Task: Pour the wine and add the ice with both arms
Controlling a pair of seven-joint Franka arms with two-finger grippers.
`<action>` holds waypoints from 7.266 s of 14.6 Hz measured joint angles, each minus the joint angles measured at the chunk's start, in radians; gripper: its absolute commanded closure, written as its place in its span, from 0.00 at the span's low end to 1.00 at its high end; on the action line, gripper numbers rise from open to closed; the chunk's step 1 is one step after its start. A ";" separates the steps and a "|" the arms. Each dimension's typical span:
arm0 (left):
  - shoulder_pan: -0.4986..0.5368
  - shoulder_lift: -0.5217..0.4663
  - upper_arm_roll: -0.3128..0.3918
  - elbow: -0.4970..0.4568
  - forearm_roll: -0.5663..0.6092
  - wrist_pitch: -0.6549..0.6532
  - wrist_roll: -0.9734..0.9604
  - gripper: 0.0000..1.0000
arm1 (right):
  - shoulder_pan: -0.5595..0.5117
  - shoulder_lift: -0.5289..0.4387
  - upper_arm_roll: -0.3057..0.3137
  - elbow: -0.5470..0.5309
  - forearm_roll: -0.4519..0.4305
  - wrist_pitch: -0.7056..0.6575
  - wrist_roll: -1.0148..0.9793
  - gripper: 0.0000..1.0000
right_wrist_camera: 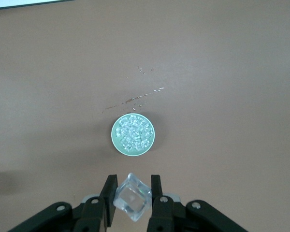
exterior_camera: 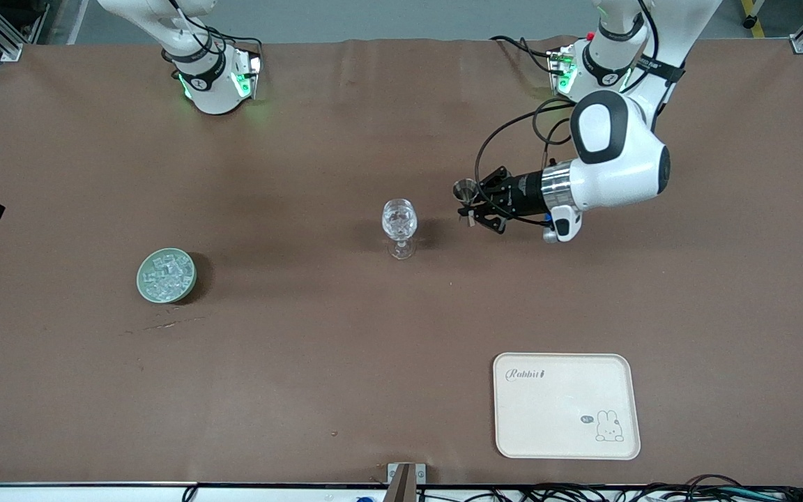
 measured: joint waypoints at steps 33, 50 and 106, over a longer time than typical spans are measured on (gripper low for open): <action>-0.072 0.336 -0.231 0.361 1.229 -0.012 -0.852 1.00 | 0.000 0.001 0.003 -0.020 0.013 -0.002 -0.001 0.99; -0.116 0.337 -0.240 0.426 1.387 -0.189 -0.952 1.00 | 0.000 0.001 0.003 -0.021 0.026 -0.002 -0.001 0.99; -0.111 0.888 0.644 0.943 -0.454 -0.153 0.223 0.97 | 0.345 0.452 0.660 -0.111 -0.221 0.460 1.400 0.97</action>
